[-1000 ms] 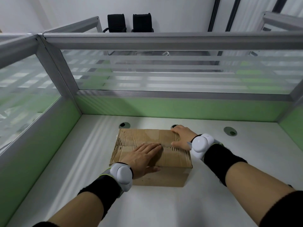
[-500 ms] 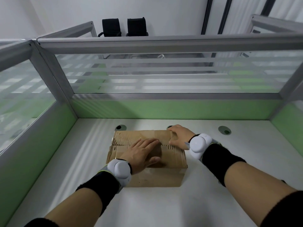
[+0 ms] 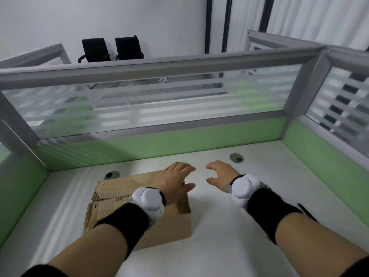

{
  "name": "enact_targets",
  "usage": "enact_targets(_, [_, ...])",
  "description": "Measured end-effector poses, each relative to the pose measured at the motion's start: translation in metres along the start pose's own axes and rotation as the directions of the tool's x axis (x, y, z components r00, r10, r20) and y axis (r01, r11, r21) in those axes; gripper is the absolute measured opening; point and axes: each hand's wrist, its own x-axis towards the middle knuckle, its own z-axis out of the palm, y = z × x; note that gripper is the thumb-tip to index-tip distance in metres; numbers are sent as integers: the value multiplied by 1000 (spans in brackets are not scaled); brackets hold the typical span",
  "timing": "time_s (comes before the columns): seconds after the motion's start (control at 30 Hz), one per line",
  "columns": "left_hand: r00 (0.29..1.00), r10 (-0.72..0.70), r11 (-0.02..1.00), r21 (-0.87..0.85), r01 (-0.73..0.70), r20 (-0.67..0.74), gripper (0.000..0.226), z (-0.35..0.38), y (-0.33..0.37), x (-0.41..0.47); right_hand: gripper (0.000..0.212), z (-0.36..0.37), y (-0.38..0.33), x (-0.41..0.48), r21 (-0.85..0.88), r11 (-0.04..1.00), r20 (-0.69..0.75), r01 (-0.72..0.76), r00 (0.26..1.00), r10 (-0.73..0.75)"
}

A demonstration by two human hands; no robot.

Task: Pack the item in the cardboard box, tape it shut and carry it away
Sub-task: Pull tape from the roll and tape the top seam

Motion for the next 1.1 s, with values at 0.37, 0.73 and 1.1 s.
enact_targets(0.37, [983, 158, 984, -99, -149, 94, 47, 41, 90, 61, 49, 2, 109, -35, 110, 971, -34, -211, 976, 216])
enact_targets(0.73, [949, 185, 969, -207, -133, 255, 46, 109, 141, 83, 49, 28, 193, -65, 72, 931, 100, -358, 931, 351])
enact_targets(1.1, [922, 130, 973, -228, -47, 365, 47, 162, 151, 87, 59, 71, 224, -63, 9, 950, 218, -311, 928, 302])
